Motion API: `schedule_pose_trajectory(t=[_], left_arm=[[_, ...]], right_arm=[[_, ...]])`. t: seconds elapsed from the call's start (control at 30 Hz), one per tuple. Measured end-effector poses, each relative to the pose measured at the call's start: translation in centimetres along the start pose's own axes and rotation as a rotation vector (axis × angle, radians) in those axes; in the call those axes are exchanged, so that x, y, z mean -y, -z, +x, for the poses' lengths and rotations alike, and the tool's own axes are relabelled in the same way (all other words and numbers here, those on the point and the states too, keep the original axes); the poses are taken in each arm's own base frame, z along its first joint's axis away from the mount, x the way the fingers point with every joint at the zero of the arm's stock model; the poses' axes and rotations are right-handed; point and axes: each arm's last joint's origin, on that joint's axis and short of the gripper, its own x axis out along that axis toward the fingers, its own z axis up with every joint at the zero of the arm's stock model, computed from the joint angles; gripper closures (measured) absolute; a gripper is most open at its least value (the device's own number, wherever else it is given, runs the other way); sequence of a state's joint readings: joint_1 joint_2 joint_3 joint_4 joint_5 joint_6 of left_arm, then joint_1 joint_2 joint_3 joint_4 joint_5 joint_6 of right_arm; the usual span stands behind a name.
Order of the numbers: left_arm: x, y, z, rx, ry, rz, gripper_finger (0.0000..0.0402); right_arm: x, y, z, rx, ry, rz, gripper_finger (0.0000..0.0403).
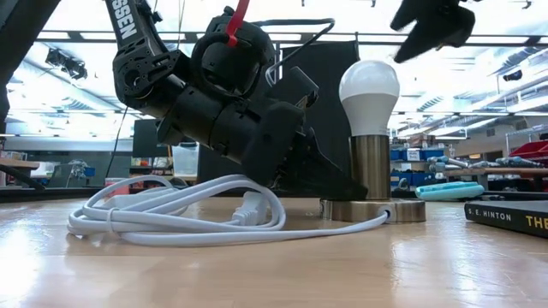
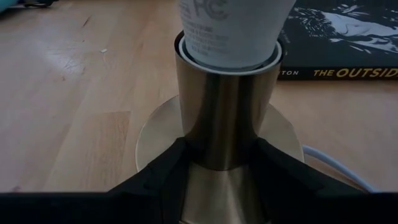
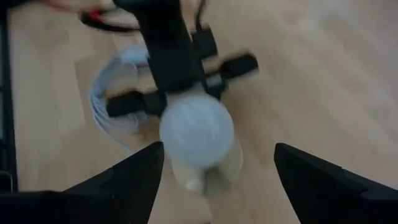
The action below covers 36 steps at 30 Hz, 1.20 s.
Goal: Screw lightbulb
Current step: Remove the white lightbulb into the silver lamp
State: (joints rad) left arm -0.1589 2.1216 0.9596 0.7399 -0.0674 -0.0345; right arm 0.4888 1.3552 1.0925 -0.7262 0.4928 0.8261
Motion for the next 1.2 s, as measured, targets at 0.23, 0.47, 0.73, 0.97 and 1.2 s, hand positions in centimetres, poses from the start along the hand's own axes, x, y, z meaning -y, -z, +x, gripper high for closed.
schedule_pose_trajectory(t=[0.23,0.47,0.73,0.97,1.2], left_arm=[[0.0,0.0,0.0,0.001,-0.013,-0.001,0.0220],[-0.1,0.0,0.0,0.000,-0.018,-0.005,0.0220],[-0.1,0.0,0.0,0.001,-0.026,-0.029,0.0219],[-0.2,0.0,0.0,0.004,-0.044,-0.054,0.0219],[-0.2,-0.1,0.0,0.008,-0.044,-0.056,0.0219]], right_arm=[[-1.5,-1.2,1.3,-0.133,-0.021,-0.037,0.0087],[-2.3,-1.7,2.5,-0.272,0.052,-0.097,0.0087],[-3.2,-3.1,4.9,-0.398,0.097,-0.117,0.0087],[-3.0,-3.8,6.4,-0.457,0.089,-0.125,0.0075],[-2.2,-4.3,7.8,-0.489,0.086,-0.141,0.0062]])
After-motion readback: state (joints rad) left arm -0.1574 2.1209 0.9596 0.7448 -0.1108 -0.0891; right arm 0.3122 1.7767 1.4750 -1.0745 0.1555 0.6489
